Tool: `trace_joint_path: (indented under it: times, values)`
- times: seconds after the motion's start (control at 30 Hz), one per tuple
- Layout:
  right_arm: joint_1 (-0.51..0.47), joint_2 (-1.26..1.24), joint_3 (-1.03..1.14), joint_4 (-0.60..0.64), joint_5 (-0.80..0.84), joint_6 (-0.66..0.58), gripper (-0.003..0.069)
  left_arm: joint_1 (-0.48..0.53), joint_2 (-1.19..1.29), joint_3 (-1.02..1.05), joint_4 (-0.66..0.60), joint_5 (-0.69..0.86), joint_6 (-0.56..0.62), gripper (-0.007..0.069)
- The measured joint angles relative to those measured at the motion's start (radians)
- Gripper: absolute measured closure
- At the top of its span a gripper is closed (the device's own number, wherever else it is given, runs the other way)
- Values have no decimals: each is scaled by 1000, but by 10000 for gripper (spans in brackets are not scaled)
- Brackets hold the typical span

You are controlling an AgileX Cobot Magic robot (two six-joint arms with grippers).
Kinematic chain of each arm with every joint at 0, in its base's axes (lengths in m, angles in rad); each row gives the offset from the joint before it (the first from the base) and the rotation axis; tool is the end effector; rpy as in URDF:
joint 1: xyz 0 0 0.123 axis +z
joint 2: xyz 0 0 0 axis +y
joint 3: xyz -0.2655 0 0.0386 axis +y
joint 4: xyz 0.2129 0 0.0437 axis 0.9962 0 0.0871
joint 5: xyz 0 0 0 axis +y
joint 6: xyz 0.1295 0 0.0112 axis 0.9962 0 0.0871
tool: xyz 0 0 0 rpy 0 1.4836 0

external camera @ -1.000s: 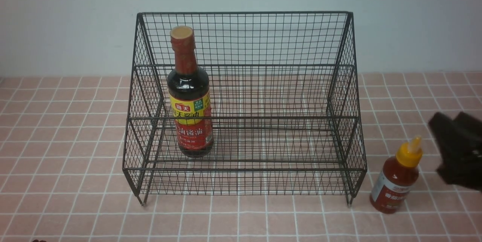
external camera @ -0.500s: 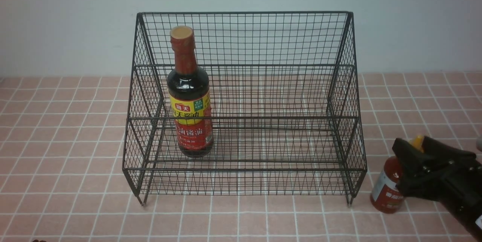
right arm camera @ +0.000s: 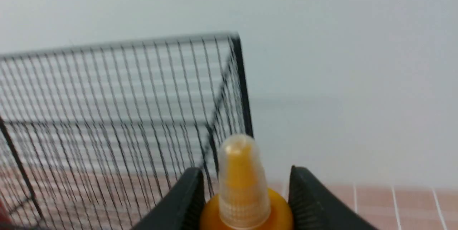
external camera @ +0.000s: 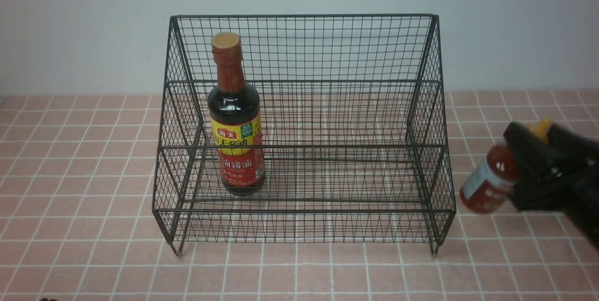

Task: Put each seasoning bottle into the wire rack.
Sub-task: Use the right arm to put the condiment bottle back on the shelf

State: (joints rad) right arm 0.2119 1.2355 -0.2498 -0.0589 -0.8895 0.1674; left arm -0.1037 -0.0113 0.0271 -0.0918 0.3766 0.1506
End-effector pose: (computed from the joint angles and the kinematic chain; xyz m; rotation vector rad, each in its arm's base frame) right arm 0.2265 0.0548 0.2317 -0.1008 1.5856 0.3036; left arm 0.0707 -0.0118 0.1600 0.1813 1.8660 -0.0581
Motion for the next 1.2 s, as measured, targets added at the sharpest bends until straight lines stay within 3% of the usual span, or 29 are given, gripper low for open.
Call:
trace_joint_path:
  times: [0.13,0.27,0.4,0.63,0.97,1.2]
  values:
    - [0,-154,-84,-60,172,16,376,0,0,0,0,0,0,631]
    - [13,-262,-206,-190,326,152,376,0,0,0,0,0,0,631]
    - [65,-267,-258,-261,371,258,376,0,0,0,0,0,0,631]
    - [185,-130,-264,-288,351,249,376,0,0,0,0,0,0,631]
    - [208,140,-268,-283,137,189,376,0,0,0,1,0,0,631]
    - [208,203,-272,-276,134,162,376,0,0,0,1,0,0,631]
